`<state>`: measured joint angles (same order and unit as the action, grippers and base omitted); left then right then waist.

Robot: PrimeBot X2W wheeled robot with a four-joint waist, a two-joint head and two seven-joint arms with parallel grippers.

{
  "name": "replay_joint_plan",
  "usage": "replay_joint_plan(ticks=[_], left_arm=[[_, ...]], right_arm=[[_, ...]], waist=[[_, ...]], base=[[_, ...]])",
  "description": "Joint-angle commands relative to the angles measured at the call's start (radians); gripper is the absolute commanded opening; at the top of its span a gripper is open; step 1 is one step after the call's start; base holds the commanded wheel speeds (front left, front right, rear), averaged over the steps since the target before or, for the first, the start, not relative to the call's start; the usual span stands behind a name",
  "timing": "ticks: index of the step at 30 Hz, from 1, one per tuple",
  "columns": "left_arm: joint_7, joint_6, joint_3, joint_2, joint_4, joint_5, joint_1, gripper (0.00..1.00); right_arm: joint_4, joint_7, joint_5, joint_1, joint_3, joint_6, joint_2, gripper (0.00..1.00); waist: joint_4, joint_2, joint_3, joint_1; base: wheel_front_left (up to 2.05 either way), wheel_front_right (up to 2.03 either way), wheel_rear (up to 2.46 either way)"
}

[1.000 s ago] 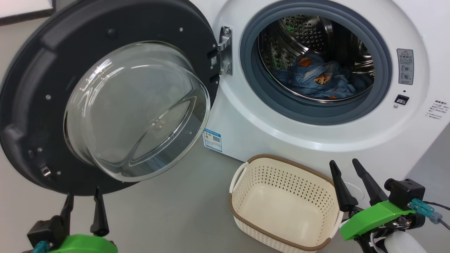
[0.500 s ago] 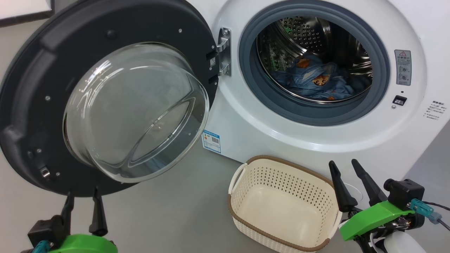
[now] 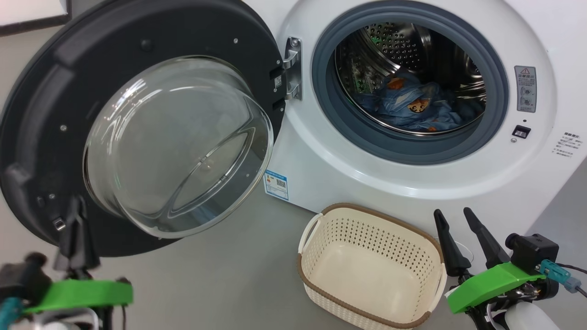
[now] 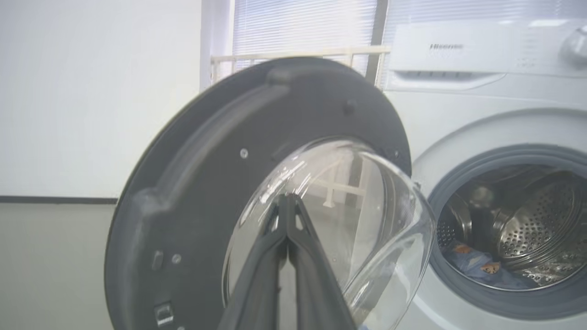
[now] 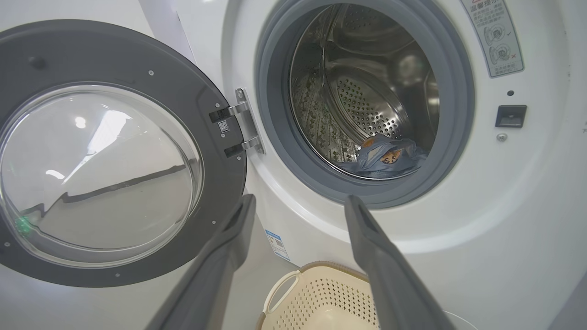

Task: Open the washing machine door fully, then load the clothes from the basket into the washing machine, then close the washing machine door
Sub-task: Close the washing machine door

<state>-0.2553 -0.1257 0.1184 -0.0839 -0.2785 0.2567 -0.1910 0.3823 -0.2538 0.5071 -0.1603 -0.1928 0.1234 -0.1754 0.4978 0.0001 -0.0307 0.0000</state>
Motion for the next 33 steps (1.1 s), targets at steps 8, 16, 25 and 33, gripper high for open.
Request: replay_joint_plan(ticks=[8,16,25,33], left_arm=[[-0.006,-0.005,0.040,-0.134,0.276,0.219,-0.129,0.00],[0.065,-0.005,0.121,-0.239,0.250,0.504,-0.244,0.00],[0.179,-0.005,0.286,-0.319,-0.052,0.839,-0.425,0.00],[0.182,-0.005,0.354,-0.420,-0.304,0.973,-0.535,0.00]], right_arm=[[-0.023,-0.008,0.008,-0.011,-0.023,0.007,-0.021,1.00],[-0.028,-0.008,0.006,0.015,-0.011,0.007,-0.033,1.00],[-0.033,-0.008,0.001,0.019,-0.022,0.007,-0.057,1.00],[-0.035,-0.008,-0.007,-0.006,-0.037,0.007,-0.084,1.00]], waist=[[0.004,-0.0001,0.003,0.0000],[-0.001,-0.0001,-0.003,0.0000],[-0.037,-0.0001,0.030,0.0000],[-0.084,-0.0001,0.091,0.0000]], base=[[0.00,0.00,0.00],[0.00,0.00,0.00],[0.00,0.00,0.00],[0.00,0.00,0.00]])
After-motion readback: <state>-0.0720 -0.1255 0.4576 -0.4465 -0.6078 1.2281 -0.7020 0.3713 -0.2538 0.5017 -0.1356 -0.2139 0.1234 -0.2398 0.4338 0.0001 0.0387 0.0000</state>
